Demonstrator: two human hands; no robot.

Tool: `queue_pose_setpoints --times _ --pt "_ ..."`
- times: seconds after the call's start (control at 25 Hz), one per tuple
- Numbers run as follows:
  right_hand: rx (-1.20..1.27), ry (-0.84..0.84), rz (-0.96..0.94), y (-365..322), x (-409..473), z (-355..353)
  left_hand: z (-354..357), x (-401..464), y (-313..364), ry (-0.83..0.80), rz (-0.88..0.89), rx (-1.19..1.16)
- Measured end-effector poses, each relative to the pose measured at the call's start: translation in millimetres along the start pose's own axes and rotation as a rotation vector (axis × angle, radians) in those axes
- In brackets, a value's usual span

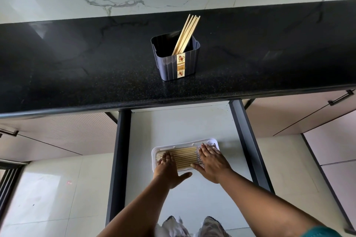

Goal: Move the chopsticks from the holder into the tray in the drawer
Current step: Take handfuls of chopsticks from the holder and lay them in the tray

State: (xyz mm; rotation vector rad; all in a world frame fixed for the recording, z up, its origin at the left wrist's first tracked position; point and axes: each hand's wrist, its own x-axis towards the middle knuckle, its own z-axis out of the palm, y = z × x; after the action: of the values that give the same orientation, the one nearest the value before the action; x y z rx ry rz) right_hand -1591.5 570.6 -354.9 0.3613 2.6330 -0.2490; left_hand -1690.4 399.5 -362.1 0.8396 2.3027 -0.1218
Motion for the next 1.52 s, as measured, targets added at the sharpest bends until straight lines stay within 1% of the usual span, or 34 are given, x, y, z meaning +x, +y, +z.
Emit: queue_pose_setpoints --times 0.08,0.16,0.28,0.36,0.6,0.68,0.8,0.92,1.04,1.12,1.16,1.2,1.24,1.28,1.32,1.36,1.4,1.44,1.48,1.52 --pt "0.009 -0.025 0.022 -4.4 0.9 -4.9 -1.2 -1.5 -1.1 0.023 0.009 0.005" --pt "-0.001 -0.038 0.001 -7.0 2.1 -7.1 -1.3 -5.0 -2.9 0.05 0.029 -0.009" --pt "-0.007 -0.114 -0.053 -6.1 1.8 -5.5 -0.5 -7.8 -4.7 0.055 0.027 -0.024" --pt "-0.018 -0.137 -0.052 -5.3 2.0 -3.8 0.7 -6.5 -6.5 0.038 0.019 -0.027" --pt "0.019 -0.119 0.077 -10.2 1.7 2.6 -4.0 0.7 -9.5 -0.046 0.016 -0.027" --pt "0.033 -0.129 0.126 -11.4 0.7 1.6 -7.8 -0.2 -11.5 -0.026 0.025 -0.028" --pt "0.038 -0.122 0.137 -10.7 0.4 -0.8 -4.7 -6.6 -6.1 0.045 -0.05 -0.056" --pt "-0.008 -0.165 0.09 -9.4 0.6 -0.1 3.5 -10.4 5.5 -0.008 -0.138 -0.06" --pt "0.007 -0.183 0.1 -9.9 2.4 -1.2 3.9 -7.5 4.1 -0.035 -0.129 -0.022" --pt "0.016 -0.166 0.067 -10.6 0.9 -3.7 0.1 -8.2 -3.6 0.037 -0.072 -0.03" --pt "0.045 -0.146 0.035 -10.1 -1.9 -5.9 -1.9 -10.6 -8.2 0.129 -0.015 -0.062" --pt "0.124 -0.106 0.007 -8.7 -5.7 -8.3 -3.6 -15.9 -12.9 0.258 0.05 -0.109" --pt "0.252 -0.027 -0.002 -7.6 -10.5 -11.1 -5.0 -22.4 -17.1 0.404 0.109 -0.169" --pt "0.397 0.089 0.017 -6.1 -15.0 -15.0 -5.1 -26.4 -20.8 0.559 0.132 -0.245" --pt "0.515 0.236 0.07 -3.8 -16.9 -18.9 -4.4 -26.5 -24.2 0.699 0.09 -0.339" --pt "0.602 0.41 0.157 -0.7 -15.5 -21.5 -4.2 -23.5 -27.4 0.794 -0.023 -0.451" --pt "0.686 0.544 0.296 3.7 -11.5 -23.3 -5.1 -19.7 -29.5 0.822 -0.19 -0.588" --pt "0.788 0.615 0.458 8.6 -7.1 -27.4 -6.9 -15.1 -30.5 0.779 -0.37 -0.753" --pt "0.921 0.599 0.634 15.4 -1.5 -31.9 -8.6 -10.5 -30.7 0.684 -0.534 -0.93" --pt "1.067 0.508 0.808 22.8 4.3 -33.3 -9.5 -6.6 -29.4 0.569 -0.658 -1.101"
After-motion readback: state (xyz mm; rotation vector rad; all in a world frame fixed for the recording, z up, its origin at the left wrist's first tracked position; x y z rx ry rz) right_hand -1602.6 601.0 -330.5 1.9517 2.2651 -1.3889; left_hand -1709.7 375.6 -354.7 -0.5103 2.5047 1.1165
